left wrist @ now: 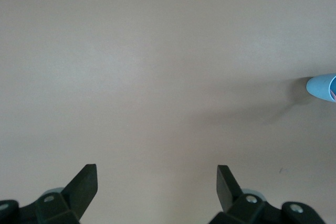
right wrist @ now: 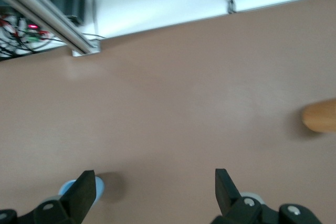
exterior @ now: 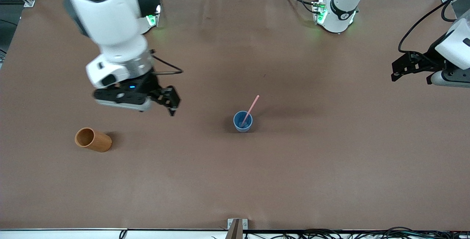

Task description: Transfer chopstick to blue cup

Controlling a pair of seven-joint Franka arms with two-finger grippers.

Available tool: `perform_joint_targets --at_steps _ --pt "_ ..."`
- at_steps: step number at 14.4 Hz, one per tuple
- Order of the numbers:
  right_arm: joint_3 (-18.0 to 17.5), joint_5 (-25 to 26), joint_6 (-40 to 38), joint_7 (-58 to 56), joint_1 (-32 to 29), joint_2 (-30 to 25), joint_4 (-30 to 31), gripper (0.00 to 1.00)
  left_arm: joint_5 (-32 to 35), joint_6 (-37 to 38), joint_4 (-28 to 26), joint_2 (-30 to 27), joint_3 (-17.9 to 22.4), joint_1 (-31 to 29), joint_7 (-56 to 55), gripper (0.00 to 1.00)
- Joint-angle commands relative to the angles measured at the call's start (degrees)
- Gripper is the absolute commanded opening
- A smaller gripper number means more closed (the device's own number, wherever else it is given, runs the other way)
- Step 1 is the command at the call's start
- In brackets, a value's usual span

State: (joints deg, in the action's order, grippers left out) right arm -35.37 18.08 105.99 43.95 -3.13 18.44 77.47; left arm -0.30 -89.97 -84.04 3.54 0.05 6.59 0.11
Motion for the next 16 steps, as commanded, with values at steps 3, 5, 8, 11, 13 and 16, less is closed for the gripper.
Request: perform_joint_targets --at_steps 3,5,8,11,13,16 --pt "15.4 -8.0 -12.1 -13.5 3.7 -8.9 2.4 1.0 0.6 -0.2 0.3 -0.4 -0.1 0.4 -0.1 1.0" --pt "19.9 -10.2 -18.2 -18.8 3.7 -11.5 2.4 1.0 0.5 -0.2 0.3 -0.4 -0.1 0.4 -0.1 1.0" --pt "29.5 -17.3 -23.1 -27.0 5.2 -14.7 3.3 1.0 0.5 -0.2 0.4 -0.4 -0.1 0.4 -0.2 1.0" --pt "32.6 -17.3 -22.8 -31.0 5.6 -17.7 7.6 1.0 0.5 -0.1 0.4 -0.3 -0.1 0.3 -0.3 1.0" --pt "32.7 -17.3 -22.3 -31.7 5.2 -17.9 7.7 1.0 0.7 -0.1 0.4 0.2 0.0 0.4 -0.1 1.0" --pt "34.1 -17.4 -21.9 -33.4 4.8 -17.4 7.1 1.0 0.7 -0.1 0.5 0.1 -0.1 0.3 -0.1 1.0"
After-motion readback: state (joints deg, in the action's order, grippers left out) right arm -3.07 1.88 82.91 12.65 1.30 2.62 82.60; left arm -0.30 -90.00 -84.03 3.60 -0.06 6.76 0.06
